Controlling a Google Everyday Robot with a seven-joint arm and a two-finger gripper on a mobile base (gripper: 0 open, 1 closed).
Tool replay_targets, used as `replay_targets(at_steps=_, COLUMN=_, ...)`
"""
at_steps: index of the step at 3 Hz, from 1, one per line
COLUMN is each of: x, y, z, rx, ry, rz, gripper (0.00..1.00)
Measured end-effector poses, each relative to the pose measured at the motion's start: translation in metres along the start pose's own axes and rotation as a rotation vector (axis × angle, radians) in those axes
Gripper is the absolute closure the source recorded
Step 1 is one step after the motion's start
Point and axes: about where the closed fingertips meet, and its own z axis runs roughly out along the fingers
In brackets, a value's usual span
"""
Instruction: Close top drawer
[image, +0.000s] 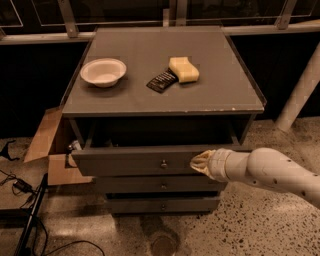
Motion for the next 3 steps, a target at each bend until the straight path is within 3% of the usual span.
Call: replay_targets(at_steps=3, x=-0.013, y=-0.042, z=0.031, rx=0.036, ry=0.007, rz=-0.038, gripper=1.0)
